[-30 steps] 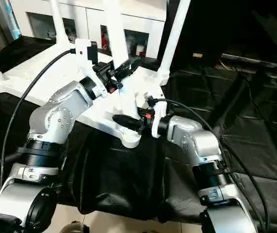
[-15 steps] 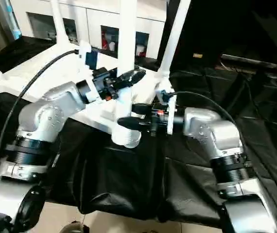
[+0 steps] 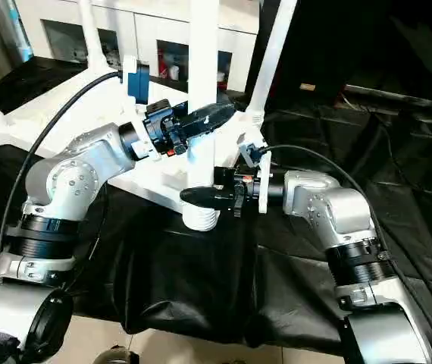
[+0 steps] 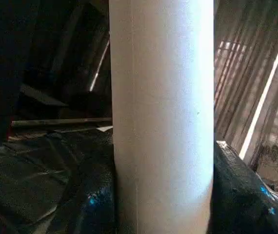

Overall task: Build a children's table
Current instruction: Pick table leg

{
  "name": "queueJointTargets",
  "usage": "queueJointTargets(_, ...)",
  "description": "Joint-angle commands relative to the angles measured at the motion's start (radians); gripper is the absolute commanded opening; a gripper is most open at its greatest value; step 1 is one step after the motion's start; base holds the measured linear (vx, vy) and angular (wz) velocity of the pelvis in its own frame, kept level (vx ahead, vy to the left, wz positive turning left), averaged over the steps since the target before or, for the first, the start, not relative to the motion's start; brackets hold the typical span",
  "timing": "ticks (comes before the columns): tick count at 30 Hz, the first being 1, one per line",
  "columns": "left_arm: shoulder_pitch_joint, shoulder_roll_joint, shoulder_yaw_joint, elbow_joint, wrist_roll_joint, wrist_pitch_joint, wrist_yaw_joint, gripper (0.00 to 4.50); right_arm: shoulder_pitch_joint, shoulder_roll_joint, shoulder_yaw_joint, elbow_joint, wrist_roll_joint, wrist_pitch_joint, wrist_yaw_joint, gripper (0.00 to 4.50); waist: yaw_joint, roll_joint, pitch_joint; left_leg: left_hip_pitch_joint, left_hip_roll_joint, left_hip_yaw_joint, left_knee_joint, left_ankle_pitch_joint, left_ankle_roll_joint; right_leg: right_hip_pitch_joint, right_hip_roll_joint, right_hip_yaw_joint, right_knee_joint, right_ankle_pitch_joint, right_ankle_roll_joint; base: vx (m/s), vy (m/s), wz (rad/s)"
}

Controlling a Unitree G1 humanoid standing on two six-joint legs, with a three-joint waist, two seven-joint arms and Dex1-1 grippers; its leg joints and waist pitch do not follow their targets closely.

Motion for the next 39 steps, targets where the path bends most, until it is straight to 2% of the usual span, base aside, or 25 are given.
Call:
queueJointTargets(1, -0.006, -0.007, -0.014, -0.035, -0.009, 0.010, -0.012, 1.88, -0.016, -0.005, -0.008, -0.009, 0.009, 0.015, -0.001, 3.80, 0.002, -0.007, -0.083, 0.024, 0.014, -0.005, -0.061, -0.176, -0.006, 0.054, -0.037, 0.024, -0.060, -0.176, -0.198, 0.000, 0.000, 0.00)
queueJointTargets(13, 0.004, -0.008, -0.020, -0.044, -0.007, 0.017, -0.012, 1.86, 0.000, 0.005, -0.014, -0.037, 0.030, 0.033, 0.013, 3.80, 0.001, -0.007, -0.083, 0.023, 0.015, -0.005, -0.062, -0.178, -0.012, 0.053, -0.037, 0.024, -0.060, -0.177, -0.195, 0.000, 0.000, 0.00)
queueJointTargets(15, 0.006, -0.009, -0.020, -0.044, -0.006, 0.017, -0.013, 1.86, 0.001, 0.005, -0.011, -0.039, 0.032, 0.038, 0.017, 3.51, 0.001, -0.009, -0.082, 0.023, 0.014, -0.005, -0.062, -0.181, -0.011, 0.054, -0.037, 0.024, -0.062, -0.187, -0.192, 0.000, 0.000, 0.00)
queueJointTargets(19, 0.009, -0.009, -0.022, -0.048, -0.005, 0.016, -0.014, 1.86, 0.004, 0.001, -0.004, -0.043, 0.032, 0.042, 0.019, 3.38, 0.002, -0.009, -0.083, 0.024, 0.015, -0.006, -0.062, -0.179, -0.013, 0.053, -0.038, 0.024, -0.062, -0.195, -0.187, 0.000, 0.000, 0.00)
queueJointTargets(20, 0.011, -0.008, -0.024, -0.050, -0.005, 0.015, -0.014, 1.86, 0.005, 0.001, -0.003, -0.044, 0.031, 0.043, 0.021, 3.05, 0.002, -0.010, -0.083, 0.023, 0.015, -0.005, -0.062, -0.175, -0.012, 0.053, -0.037, 0.024, -0.061, -0.190, -0.187, 0.000, 0.000, 0.00)
queueJointTargets(24, 0.016, -0.007, -0.025, -0.058, -0.008, 0.018, -0.013, 1.86, 0.005, 0.002, -0.002, -0.044, 0.031, 0.045, 0.023, 2.98, 0.003, -0.010, -0.083, 0.023, 0.015, -0.005, -0.061, -0.175, -0.011, 0.054, -0.038, 0.024, -0.061, -0.191, -0.185, 0.000, 0.000, 0.00)
queueJointTargets(26, 0.018, -0.006, -0.025, -0.061, -0.009, 0.019, -0.014, 1.86, 0.005, 0.002, -0.002, -0.044, 0.033, 0.047, 0.024, 2.66, 0.002, -0.011, -0.082, 0.023, 0.015, -0.005, -0.062, -0.174, -0.011, 0.053, -0.038, 0.024, -0.061, -0.191, -0.185, 0.000, 0.000, 0.00)
queueJointTargets(29, 0.023, -0.007, -0.027, -0.065, -0.009, 0.020, -0.014, 1.86, 0.005, 0.005, -0.001, -0.044, 0.035, 0.050, 0.025, 2.55, 0.002, -0.012, -0.082, 0.022, 0.015, -0.005, -0.062, -0.179, -0.011, 0.053, -0.039, 0.024, -0.062, -0.205, -0.180, 0.000, 0.000, 0.00)
queueJointTargets(30, 0.024, -0.008, -0.027, -0.064, -0.009, 0.020, -0.013, 1.86, 0.005, 0.006, -0.001, -0.045, 0.036, 0.052, 0.025, 2.28, 0.003, -0.010, -0.083, 0.023, 0.015, -0.006, -0.062, -0.176, -0.012, 0.052, -0.039, 0.024, -0.062, -0.202, -0.180, 0.000, 0.000, 0.00)
queueJointTargets(31, 0.024, -0.008, -0.027, -0.064, -0.009, 0.020, -0.012, 1.86, 0.006, 0.007, -0.001, -0.045, 0.036, 0.053, 0.025, 2.20, 0.002, -0.011, -0.083, 0.023, 0.015, -0.005, -0.062, -0.176, -0.012, 0.052, -0.038, 0.024, -0.062, -0.200, -0.180, 0.000, 0.000, 0.00)
queueJointTargets(33, 0.026, -0.006, -0.030, -0.065, -0.008, 0.022, -0.015, 1.86, 0.007, 0.009, -0.002, -0.044, 0.035, 0.052, 0.026, 2.14, 0.002, -0.006, -0.083, 0.023, 0.015, -0.006, -0.062, -0.176, -0.015, 0.053, -0.037, 0.024, -0.060, -0.192, -0.181, 0.000, 0.000, 0.00)
queueJointTargets(37, 0.029, -0.010, -0.028, -0.065, -0.001, 0.017, -0.002, 1.86, 0.013, 0.008, -0.004, -0.048, 0.036, 0.051, 0.025, 1.99, 0.002, -0.008, -0.083, 0.024, 0.015, -0.006, -0.062, -0.183, -0.017, 0.052, -0.037, 0.024, -0.061, -0.195, -0.182, 0.000, 0.000, 0.00)
queueJointTargets(38, 0.028, -0.013, -0.024, -0.062, 0.005, 0.019, 0.018, 2.42, 0.018, 0.008, -0.005, -0.052, 0.038, 0.051, 0.023, 1.99, 0.003, -0.006, -0.083, 0.023, 0.015, -0.006, -0.063, -0.184, -0.018, 0.053, -0.037, 0.024, -0.062, -0.192, -0.182, 0.000, 0.000, 0.00)
queueJointTargets(39, 0.029, -0.012, -0.024, -0.061, 0.003, 0.026, 0.021, 2.56, 0.020, 0.008, -0.006, -0.053, 0.039, 0.051, 0.021, 1.98, 0.003, -0.007, -0.083, 0.023, 0.015, -0.006, -0.062, -0.185, -0.018, 0.053, -0.037, 0.024, -0.062, -0.192, -0.182, 0.000, 0.000, 0.00)
